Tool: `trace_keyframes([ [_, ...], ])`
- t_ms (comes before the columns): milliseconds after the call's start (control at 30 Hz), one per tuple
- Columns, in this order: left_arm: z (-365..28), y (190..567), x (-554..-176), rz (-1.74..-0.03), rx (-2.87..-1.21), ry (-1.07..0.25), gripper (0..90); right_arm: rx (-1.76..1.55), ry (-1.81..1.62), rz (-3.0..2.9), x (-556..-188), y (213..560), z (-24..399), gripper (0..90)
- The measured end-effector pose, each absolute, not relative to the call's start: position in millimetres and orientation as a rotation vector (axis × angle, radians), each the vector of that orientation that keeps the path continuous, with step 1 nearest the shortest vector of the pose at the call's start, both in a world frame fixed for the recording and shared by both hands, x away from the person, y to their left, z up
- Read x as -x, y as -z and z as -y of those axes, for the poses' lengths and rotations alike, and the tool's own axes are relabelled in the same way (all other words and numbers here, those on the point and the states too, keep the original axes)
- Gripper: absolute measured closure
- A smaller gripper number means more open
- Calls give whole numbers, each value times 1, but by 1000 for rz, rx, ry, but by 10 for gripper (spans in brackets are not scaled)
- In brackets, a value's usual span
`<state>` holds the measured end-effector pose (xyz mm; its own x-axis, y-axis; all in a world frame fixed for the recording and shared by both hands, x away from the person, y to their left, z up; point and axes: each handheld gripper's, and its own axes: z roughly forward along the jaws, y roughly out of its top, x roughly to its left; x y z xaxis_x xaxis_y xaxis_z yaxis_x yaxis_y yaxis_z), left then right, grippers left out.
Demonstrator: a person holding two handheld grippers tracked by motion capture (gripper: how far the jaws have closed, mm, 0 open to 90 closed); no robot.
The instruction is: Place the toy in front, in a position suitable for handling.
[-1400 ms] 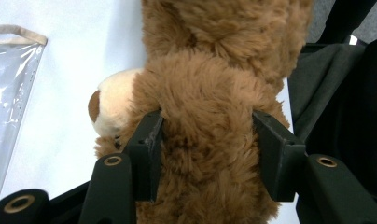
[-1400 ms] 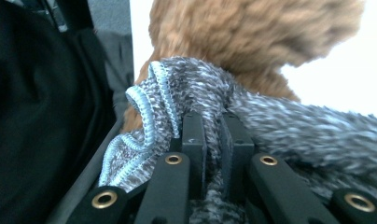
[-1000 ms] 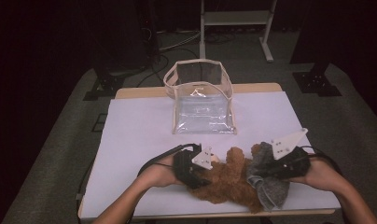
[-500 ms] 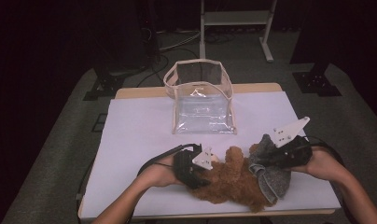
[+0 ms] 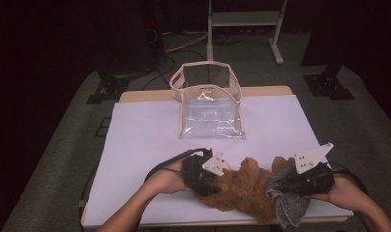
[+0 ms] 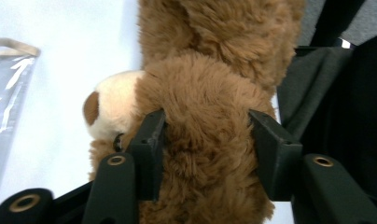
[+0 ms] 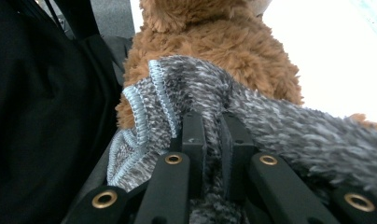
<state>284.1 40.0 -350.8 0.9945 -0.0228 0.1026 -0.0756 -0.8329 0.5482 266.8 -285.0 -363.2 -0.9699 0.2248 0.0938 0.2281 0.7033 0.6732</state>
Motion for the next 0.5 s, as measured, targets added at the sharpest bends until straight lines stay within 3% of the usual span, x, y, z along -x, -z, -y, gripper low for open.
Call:
trace_keyframes([
  [500,-44,354,-279,104,-2546,-140,506,446,1095,2924,-281,353,304,812],
])
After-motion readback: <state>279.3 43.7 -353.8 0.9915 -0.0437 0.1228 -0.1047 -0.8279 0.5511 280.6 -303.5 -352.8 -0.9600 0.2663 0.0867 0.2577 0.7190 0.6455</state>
